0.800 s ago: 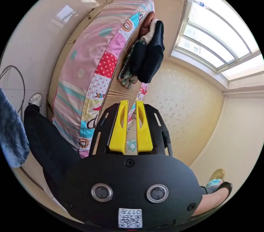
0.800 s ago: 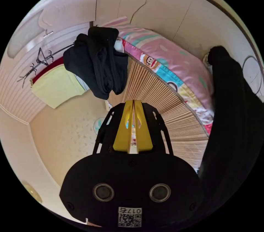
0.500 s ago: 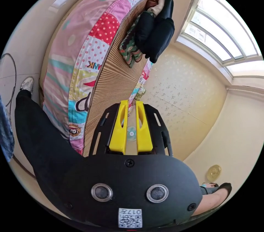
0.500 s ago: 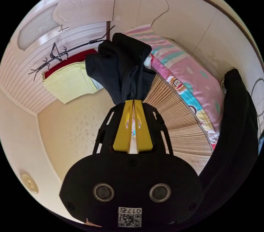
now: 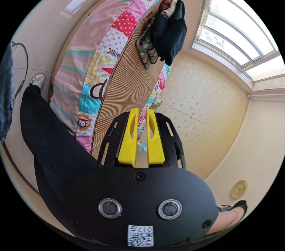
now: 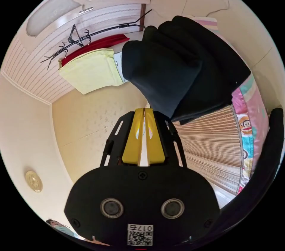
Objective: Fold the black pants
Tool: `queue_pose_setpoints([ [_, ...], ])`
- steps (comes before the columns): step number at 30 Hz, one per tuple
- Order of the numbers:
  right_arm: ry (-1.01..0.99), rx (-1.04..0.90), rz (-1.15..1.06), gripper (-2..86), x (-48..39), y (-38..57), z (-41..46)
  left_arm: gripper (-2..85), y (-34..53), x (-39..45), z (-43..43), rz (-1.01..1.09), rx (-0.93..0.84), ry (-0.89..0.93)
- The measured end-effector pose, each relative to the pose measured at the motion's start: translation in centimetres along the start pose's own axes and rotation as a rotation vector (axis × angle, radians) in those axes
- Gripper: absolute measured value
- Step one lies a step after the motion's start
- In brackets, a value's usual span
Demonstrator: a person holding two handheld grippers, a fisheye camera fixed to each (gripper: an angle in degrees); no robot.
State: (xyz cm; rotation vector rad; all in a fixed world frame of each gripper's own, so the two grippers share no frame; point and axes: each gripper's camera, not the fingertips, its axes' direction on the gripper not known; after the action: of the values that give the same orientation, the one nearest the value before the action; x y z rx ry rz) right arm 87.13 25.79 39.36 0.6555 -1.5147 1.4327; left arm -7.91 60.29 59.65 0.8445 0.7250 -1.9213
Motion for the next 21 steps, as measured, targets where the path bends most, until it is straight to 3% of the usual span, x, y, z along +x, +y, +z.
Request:
queue_pose_setpoints([
  [5,0.11,0.012,-0.002,0.2,1.8,-2.7,-0.2,5.1,4.7,3.3,-1.4,0.039,0.053,0.005],
  [11,-0.149,-0.14,-0.073,0.1,7.1,-6.0,-1.1,5.0,9.4,6.6,-4.0,0.035,0.148,-0.074],
  [15,-0.115,-0.262,-0.164,0.1,6.8,-6.5,-1.5,5.0,11.6,7.5,-2.9,0.02,0.187,0.021],
  [21,-0.239,-0.172,-0.193,0.2,8.2,-3.7,-3.0,4.9,12.4,9.7,-0.3,-0.001,0.17,0.036],
])
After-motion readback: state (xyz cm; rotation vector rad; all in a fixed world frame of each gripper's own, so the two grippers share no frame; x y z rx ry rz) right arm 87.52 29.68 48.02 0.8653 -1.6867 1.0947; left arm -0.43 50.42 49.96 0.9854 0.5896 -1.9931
